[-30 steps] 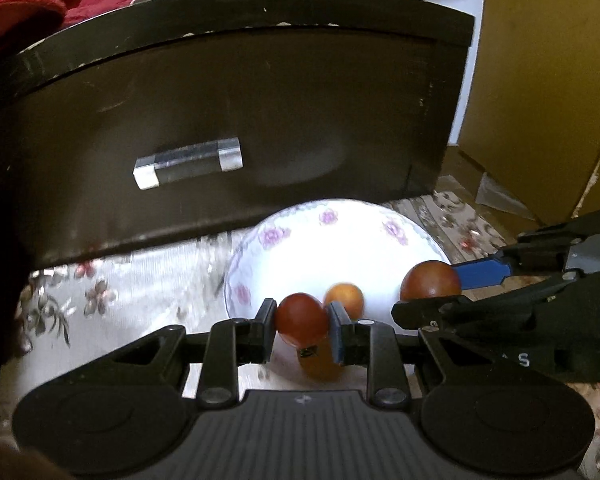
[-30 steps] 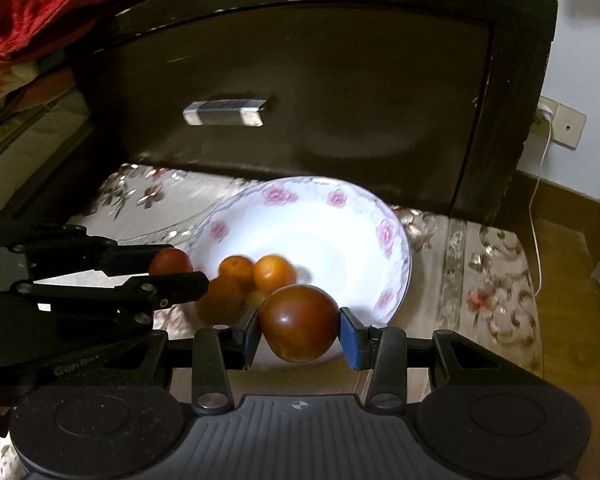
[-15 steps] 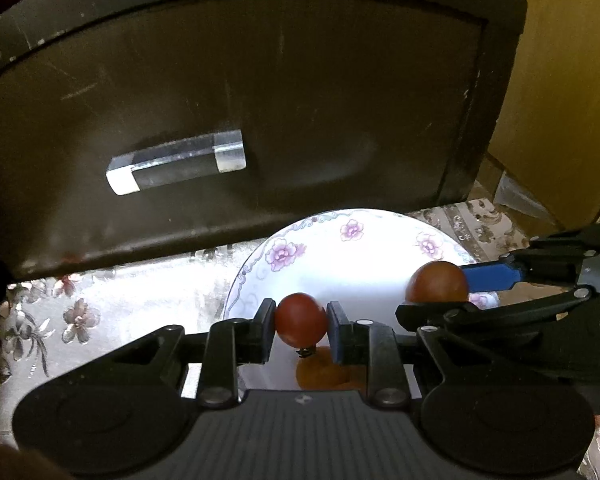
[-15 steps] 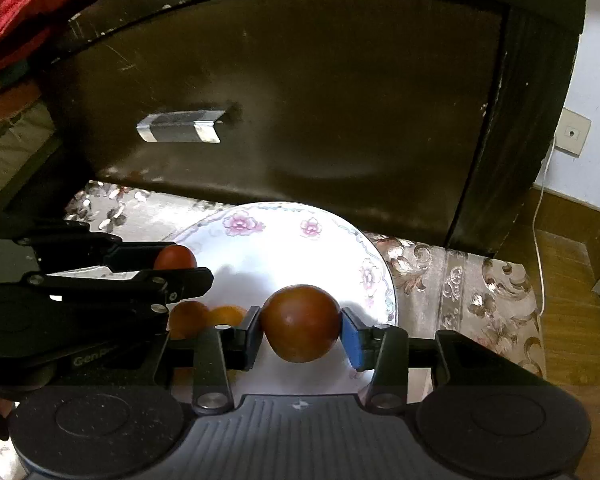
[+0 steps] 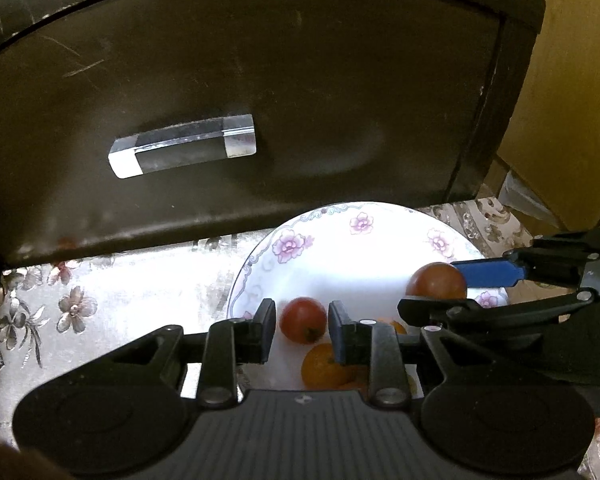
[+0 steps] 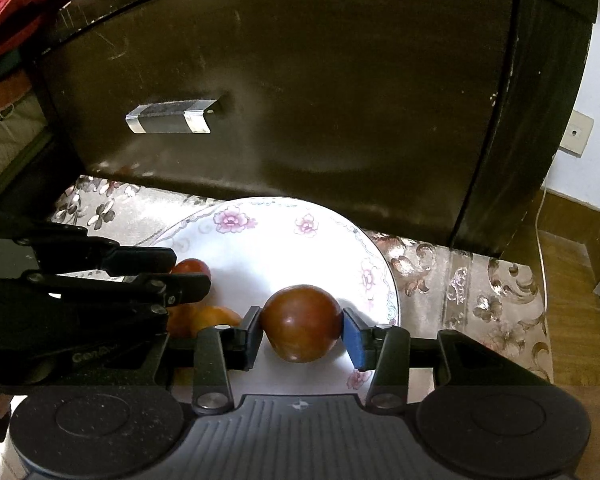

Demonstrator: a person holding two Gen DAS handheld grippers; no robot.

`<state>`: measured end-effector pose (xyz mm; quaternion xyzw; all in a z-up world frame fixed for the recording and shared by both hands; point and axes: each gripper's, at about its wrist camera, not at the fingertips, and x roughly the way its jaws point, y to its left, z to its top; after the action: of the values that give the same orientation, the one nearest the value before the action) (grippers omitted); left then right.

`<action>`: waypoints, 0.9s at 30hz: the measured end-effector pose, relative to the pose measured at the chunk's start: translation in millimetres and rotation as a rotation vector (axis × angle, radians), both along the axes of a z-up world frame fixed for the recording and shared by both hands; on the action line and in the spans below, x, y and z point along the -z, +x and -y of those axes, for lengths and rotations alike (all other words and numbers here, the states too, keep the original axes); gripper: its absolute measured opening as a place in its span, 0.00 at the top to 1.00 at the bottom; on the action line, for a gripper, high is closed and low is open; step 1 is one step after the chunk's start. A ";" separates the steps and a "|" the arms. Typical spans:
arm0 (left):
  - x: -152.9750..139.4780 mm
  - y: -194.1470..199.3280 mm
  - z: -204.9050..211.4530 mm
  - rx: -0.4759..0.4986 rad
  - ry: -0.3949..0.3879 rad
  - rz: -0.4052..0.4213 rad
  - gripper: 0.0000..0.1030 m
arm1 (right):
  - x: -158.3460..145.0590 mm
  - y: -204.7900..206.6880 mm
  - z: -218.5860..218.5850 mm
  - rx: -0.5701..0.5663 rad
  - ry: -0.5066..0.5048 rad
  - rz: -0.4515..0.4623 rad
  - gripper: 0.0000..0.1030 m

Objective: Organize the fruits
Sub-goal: 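Open both tools to drop the tomatoes into the bowl, then move both open tools back toward the remaining red tomato and brown fruit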

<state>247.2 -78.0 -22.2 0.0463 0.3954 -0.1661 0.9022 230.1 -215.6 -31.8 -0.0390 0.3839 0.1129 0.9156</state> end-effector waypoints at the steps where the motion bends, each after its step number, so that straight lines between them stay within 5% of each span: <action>1: -0.9 -0.3 -0.4 -0.001 0.000 0.003 0.66 | -0.8 -0.6 0.0 -0.001 -0.004 0.007 0.60; 16: -33.9 -29.9 -23.9 -0.008 -0.026 0.054 0.61 | -30.7 -21.4 0.4 0.026 0.033 0.075 0.56; 27: -43.9 -84.6 -68.3 -0.031 -0.015 0.037 0.61 | -34.9 -76.3 -29.7 -0.047 0.019 0.058 0.56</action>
<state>162.5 -9.7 21.7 0.0366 0.3780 -0.1540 0.9122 153.8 -185.9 3.1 -0.0424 0.3551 0.1368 0.9238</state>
